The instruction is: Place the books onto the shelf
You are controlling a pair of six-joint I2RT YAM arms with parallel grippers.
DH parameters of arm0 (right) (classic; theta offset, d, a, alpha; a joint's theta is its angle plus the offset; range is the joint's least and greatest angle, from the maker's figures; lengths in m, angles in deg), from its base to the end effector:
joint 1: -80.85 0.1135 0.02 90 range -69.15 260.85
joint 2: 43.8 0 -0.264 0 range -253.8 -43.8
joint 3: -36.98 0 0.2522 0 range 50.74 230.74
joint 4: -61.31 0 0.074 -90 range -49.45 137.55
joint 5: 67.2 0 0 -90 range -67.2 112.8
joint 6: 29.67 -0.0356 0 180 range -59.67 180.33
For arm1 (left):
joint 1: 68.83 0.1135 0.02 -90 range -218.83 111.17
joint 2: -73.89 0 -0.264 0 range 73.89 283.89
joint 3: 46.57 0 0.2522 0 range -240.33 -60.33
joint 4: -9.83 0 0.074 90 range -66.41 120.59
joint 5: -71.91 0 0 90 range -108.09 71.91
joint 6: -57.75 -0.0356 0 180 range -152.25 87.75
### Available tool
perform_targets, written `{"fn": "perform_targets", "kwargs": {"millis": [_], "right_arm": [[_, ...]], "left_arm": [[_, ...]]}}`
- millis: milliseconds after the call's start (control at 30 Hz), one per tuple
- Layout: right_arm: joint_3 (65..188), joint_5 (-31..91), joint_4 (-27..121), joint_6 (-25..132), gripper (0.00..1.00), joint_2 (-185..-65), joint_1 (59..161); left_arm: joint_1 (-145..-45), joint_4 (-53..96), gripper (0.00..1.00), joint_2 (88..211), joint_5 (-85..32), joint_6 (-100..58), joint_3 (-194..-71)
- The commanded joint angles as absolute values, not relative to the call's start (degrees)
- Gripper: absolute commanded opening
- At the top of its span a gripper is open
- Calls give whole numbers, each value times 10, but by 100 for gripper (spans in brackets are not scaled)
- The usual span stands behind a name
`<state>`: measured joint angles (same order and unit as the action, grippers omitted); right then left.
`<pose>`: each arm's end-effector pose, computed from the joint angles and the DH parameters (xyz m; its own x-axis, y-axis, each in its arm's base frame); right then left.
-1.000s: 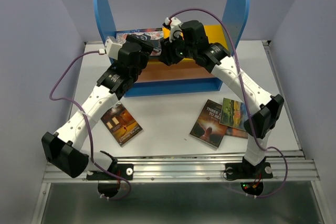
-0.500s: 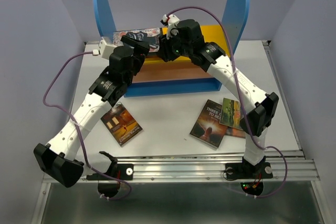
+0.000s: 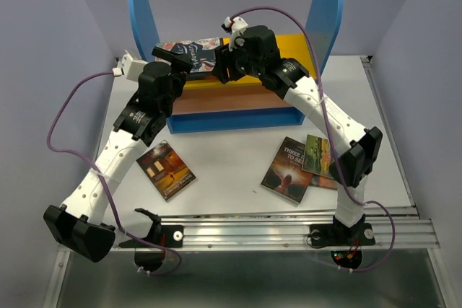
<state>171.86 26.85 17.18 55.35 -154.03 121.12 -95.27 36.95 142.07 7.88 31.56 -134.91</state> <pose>0.3370 0.2888 0.4299 -0.3139 -0.1524 -0.9372 -0.6709 0.7341 0.1053 0.2432 -0.1035 0.4327 -0.0578 -0.8722 -0.4857 -0.0925 0.4891 -0.8673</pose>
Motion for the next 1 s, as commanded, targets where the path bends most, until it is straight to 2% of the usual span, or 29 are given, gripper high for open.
{"fn": "perform_targets", "kwargs": {"millis": [0,200,233,300,333,500,567,667,800,967], "right_arm": [[1713,205,214,542,60,-1506,1217],[1611,184,215,520,73,-1392,1217],[1571,185,214,518,77,-1373,1217],[1527,196,208,516,94,-1333,1217],[1480,198,203,509,100,-1291,1217],[1305,174,198,436,100,-1133,1217],[1222,137,178,359,100,-1056,1217],[1156,110,126,311,100,-978,1217],[1065,106,97,204,100,-929,1217],[1001,76,9,145,100,-926,1217]], "left_arm": [[-948,363,98,1417,74,283,-1358],[-942,360,98,1405,100,266,-1359],[-941,360,98,1406,97,255,-1360],[-940,360,99,1406,70,238,-1367],[-939,364,99,1405,59,232,-1368],[-940,359,99,1352,-57,202,-1317],[-945,354,99,1312,-112,200,-1248],[-981,339,99,1259,-126,199,-1184],[-1080,299,99,1243,-124,214,-1067],[-1145,240,99,1318,-205,179,-1016]]}}
